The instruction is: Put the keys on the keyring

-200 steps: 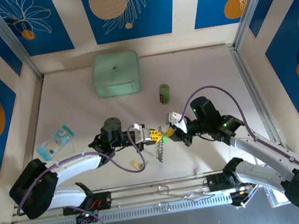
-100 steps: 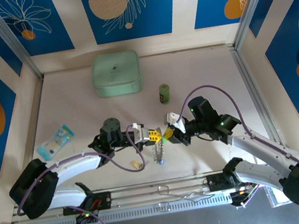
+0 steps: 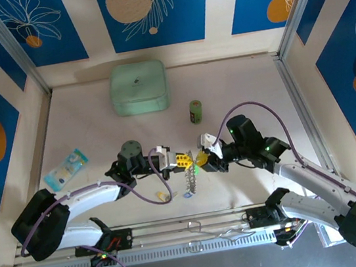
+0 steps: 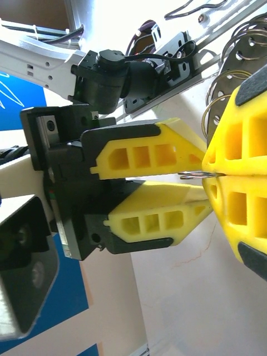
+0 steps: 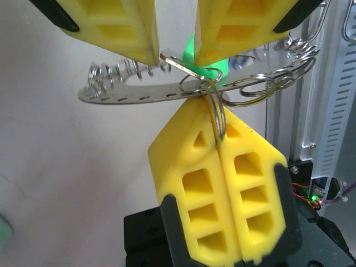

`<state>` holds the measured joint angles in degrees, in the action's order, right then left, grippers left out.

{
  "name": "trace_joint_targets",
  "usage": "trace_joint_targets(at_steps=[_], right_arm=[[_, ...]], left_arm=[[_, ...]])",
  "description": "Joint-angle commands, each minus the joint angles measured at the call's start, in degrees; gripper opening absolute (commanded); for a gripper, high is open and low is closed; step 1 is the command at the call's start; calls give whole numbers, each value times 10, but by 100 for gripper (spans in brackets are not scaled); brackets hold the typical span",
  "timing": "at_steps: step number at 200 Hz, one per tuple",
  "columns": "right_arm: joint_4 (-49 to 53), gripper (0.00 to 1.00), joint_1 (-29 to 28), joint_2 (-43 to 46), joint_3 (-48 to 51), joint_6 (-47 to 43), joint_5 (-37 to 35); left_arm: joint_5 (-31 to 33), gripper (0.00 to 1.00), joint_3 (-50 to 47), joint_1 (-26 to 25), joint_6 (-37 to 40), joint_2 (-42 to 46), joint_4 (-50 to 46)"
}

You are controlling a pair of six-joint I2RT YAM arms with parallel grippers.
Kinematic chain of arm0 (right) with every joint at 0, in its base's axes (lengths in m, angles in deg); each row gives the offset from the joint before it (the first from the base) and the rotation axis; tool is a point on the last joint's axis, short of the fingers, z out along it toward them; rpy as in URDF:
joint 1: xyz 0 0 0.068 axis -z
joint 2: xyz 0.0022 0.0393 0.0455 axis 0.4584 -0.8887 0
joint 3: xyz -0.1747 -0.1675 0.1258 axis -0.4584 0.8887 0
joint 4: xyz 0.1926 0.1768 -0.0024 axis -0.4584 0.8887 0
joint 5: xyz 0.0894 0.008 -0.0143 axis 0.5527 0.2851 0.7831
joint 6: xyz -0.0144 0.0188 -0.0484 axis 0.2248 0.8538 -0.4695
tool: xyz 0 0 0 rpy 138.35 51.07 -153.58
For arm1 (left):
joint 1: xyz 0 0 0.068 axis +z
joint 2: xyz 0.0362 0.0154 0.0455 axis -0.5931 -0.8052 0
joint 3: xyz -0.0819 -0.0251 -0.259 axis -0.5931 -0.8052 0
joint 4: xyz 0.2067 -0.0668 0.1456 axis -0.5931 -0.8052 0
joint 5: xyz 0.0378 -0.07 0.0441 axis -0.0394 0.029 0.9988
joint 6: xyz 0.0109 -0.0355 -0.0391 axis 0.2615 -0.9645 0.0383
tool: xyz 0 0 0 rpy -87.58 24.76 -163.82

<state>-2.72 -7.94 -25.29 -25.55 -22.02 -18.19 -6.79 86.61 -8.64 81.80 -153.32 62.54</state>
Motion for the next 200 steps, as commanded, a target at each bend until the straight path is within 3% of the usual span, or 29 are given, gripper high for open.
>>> trace_joint_targets(at_steps=[1,38,84,172,200], right_arm=[[-5,29,-3,-2,8,13,17],[-51,45,-9,28,48,56,7],[-96,49,-19,10,59,65,-14],[-126,46,-20,17,69,73,-2],[-128,30,-20,15,67,73,4]], left_arm=[[-9,0,2,5,-10,1,40],[1,0,-1,8,-31,0,69],[-19,0,-2,15,-80,-17,126],[-33,0,-2,21,-96,-25,142],[-28,0,-2,20,-91,-22,136]])
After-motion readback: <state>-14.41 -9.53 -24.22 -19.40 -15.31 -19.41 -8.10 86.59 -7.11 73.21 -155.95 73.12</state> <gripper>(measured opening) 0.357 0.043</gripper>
